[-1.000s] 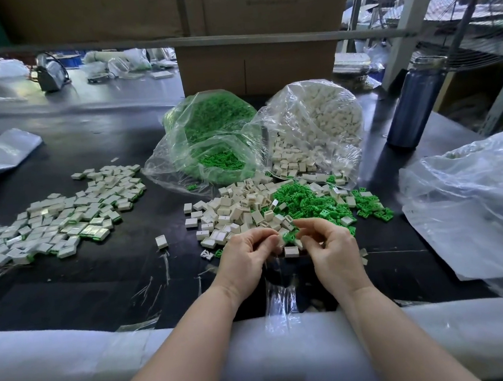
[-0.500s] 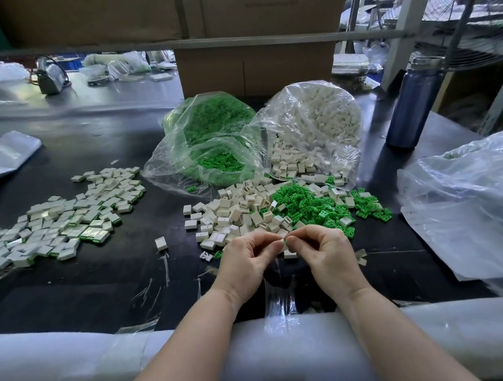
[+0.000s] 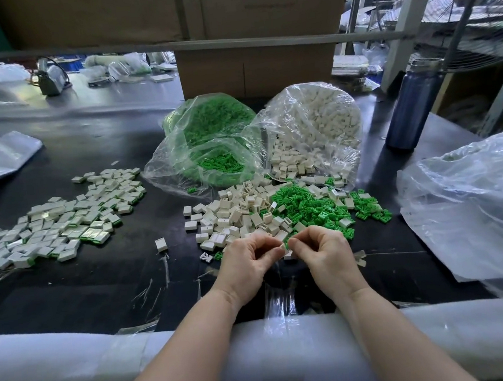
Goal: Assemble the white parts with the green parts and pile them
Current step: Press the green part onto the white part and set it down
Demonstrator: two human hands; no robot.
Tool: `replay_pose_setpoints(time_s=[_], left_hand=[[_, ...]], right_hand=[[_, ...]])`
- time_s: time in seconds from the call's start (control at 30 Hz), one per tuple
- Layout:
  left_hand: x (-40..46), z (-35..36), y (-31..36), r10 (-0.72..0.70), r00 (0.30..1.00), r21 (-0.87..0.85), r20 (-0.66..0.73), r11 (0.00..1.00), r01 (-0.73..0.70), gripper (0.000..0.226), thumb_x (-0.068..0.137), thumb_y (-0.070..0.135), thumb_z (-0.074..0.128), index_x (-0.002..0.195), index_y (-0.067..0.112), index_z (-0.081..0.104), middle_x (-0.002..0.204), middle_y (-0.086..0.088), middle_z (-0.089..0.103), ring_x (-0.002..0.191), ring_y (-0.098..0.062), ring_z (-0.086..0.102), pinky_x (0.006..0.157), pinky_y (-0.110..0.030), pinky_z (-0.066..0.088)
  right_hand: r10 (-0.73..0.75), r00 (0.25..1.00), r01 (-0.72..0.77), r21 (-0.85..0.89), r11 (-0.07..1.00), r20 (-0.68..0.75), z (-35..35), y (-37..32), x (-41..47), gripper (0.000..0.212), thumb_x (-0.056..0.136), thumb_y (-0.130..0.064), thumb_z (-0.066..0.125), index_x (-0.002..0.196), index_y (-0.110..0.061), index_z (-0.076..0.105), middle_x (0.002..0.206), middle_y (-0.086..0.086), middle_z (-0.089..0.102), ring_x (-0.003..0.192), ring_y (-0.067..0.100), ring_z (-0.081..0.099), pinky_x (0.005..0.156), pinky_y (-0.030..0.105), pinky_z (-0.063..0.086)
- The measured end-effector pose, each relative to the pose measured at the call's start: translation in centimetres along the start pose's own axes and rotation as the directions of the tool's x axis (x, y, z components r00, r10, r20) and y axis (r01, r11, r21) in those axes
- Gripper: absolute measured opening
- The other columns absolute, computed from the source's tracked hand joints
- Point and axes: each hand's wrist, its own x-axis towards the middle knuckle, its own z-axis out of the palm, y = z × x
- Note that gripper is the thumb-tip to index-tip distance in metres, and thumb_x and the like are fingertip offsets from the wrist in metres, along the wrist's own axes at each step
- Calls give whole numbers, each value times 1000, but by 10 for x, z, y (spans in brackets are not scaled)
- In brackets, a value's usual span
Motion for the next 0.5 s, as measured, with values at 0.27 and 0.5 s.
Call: replay_pose_setpoints(time_s=[0.27, 0.5], left_hand=[[0, 1, -3, -14, 1000, 70, 0, 997, 14, 13, 81, 10, 69, 93, 5, 72, 90, -5, 71, 85, -16, 66, 85, -22, 51], [-1, 1, -5, 13, 1000, 150, 2, 989, -13, 9, 80, 13, 71, 88, 10, 72, 82, 2, 68, 79, -10, 63, 79, -17, 49]], right_hand=[[35, 998, -29, -99, 995, 53, 2, 0, 1, 17, 84, -18, 67, 68, -11, 65, 60, -2, 59, 65, 21, 57, 71, 41, 50], [47, 994, -33, -140, 990, 94, 1, 2, 2, 15, 83, -17, 68, 70, -12, 65, 61, -3, 58, 64, 18, 54, 69, 39, 49]])
